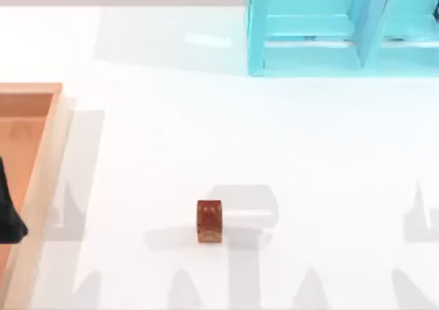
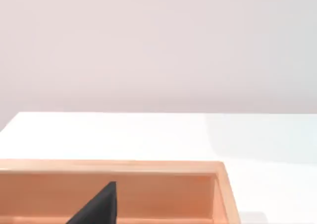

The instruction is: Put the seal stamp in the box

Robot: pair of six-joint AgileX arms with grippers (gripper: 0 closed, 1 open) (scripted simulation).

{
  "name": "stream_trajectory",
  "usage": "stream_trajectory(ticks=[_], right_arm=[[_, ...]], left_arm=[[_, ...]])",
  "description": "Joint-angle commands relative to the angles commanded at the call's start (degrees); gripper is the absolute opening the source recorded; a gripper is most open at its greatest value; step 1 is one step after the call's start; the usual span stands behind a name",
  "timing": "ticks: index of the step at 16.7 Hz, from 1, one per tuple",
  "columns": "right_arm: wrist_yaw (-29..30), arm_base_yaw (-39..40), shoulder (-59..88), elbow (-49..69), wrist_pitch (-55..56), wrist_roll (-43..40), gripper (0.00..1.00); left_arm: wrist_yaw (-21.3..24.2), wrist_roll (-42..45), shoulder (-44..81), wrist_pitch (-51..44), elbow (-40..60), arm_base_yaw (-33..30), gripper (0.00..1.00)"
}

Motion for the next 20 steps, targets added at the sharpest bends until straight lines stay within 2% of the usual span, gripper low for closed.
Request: stream_trajectory(ticks=[4,8,12,20], right_arm=[[0.00,0.00,0.00,0.00,0.00,0.00,1.00],[0.00,0.00,0.00,0.00,0.00,0.00,1.00],[0.00,0.00,0.00,0.00,0.00,0.00,1.00],[0.00,0.00,0.00,0.00,0.00,0.00,1.00]], left_arm=[[0.00,-0.79,1.76,-1.53,1.72,-0.95,1.00],[-0.19,-5.42,12.59,-9.94,11.75,-6.01,1.00],[-0.40,-12.99,32.35,-22.64,27.98,-13.83,1.00],[-0.04,-30.54,79.73,-49.95,65.84,-31.56,1.00]])
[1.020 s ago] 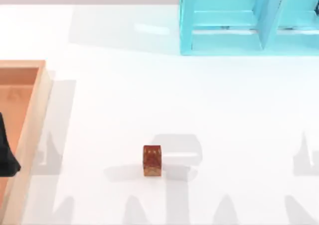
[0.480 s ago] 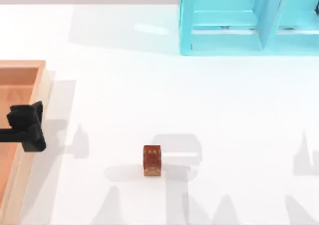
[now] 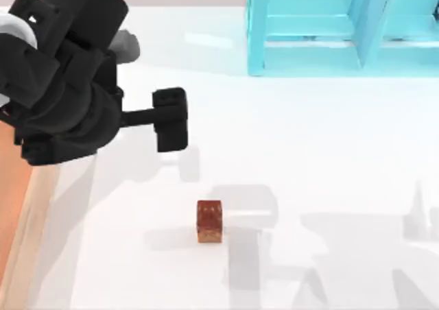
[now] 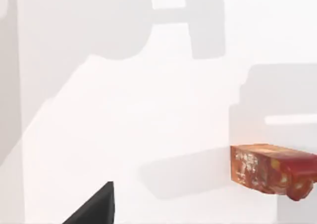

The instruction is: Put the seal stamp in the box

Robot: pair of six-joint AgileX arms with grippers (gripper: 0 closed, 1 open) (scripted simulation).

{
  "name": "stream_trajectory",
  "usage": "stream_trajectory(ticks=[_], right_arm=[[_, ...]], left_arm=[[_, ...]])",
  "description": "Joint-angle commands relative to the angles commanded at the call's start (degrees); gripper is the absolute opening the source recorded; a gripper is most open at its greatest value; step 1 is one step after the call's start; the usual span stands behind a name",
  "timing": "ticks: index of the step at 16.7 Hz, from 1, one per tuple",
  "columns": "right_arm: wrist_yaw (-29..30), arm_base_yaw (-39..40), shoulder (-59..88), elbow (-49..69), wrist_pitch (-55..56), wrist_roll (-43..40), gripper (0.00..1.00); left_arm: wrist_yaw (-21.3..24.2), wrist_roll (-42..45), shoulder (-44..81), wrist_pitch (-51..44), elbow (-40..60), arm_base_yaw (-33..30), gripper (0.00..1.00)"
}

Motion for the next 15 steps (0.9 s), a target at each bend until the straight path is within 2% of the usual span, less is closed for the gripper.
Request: stream_trajectory(ticks=[4,7,10,15], right_arm=[[0.00,0.00,0.00,0.00,0.00,0.00,1.00],[0.00,0.00,0.00,0.00,0.00,0.00,1.00],[0.00,0.00,0.00,0.00,0.00,0.00,1.00],[0.00,0.00,0.00,0.00,0.00,0.00,1.00]], left_arm=[[0.17,-6.99,18.68,-11.24,14.91,-7.21,1.00],[0.14,-10.53,27.67,-17.29,22.36,-10.92,1.00],[0.10,-12.18,31.46,-20.20,25.68,-12.64,1.00],[0.11,-12.20,31.50,-20.21,25.69,-12.46,1.00]])
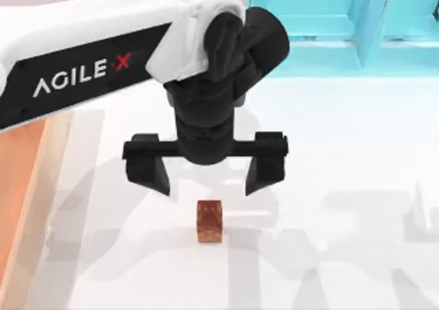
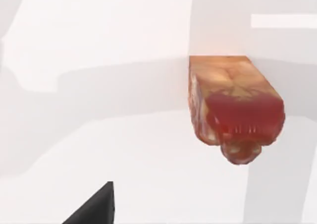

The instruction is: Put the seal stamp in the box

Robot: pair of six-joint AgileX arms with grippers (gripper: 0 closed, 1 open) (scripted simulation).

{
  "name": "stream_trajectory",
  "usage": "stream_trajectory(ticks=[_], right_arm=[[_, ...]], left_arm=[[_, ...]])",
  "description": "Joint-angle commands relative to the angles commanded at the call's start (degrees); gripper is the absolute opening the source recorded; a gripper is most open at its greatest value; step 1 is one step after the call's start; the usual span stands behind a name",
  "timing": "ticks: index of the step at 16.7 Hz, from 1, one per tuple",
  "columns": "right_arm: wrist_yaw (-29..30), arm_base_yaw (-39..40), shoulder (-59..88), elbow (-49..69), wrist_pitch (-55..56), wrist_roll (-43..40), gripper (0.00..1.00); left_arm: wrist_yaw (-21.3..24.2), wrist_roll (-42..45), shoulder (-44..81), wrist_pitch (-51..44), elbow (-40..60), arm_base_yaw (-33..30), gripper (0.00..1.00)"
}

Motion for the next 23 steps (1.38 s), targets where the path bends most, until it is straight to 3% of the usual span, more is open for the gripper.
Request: stream_trajectory(ticks=[3,10,15,23], right_arm=[[0.00,0.00,0.00,0.00,0.00,0.00,1.00],[0.00,0.00,0.00,0.00,0.00,0.00,1.00],[0.00,0.00,0.00,0.00,0.00,0.00,1.00],[0.00,0.00,0.00,0.00,0.00,0.00,1.00]], left_arm=[[-0.01,0.14,0.68,2.25,-1.88,-0.04,1.00],[0.02,0.20,5.77,19.27,-13.33,-0.09,1.00],[0.03,0.18,6.35,20.77,-14.54,-0.12,1.00],[0.03,0.18,6.35,20.77,-14.54,-0.12,0.40]])
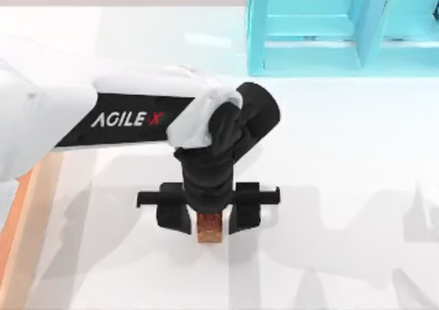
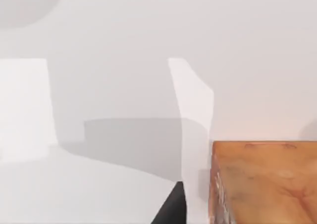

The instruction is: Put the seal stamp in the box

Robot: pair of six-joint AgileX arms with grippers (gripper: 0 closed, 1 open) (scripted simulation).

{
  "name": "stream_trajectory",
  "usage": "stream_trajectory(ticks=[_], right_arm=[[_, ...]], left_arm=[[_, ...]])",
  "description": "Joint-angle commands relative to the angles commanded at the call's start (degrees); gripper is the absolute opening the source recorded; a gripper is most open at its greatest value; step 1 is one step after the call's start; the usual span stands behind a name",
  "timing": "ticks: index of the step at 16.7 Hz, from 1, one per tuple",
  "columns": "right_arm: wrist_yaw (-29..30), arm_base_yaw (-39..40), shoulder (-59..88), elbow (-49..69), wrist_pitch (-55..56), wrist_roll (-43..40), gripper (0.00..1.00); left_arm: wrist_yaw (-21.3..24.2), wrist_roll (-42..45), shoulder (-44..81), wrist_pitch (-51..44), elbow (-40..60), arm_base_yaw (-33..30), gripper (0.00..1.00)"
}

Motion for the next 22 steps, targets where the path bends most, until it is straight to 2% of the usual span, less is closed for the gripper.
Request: stream_trajectory(ticks=[5,6,16,22], right_arm=[[0.00,0.00,0.00,0.00,0.00,0.00,1.00],[0.00,0.00,0.00,0.00,0.00,0.00,1.00],[0.00,0.00,0.00,0.00,0.00,0.00,1.00],[0.00,0.00,0.00,0.00,0.00,0.00,1.00]], left_arm=[[0.00,0.00,0.00,0.00,0.00,0.00,0.02],[0.00,0.00,0.00,0.00,0.00,0.00,0.00],[0.02,-0.03,-0.41,-0.91,0.97,0.04,0.00],[-0.01,-0.32,-4.07,-15.83,10.59,-0.07,0.00]])
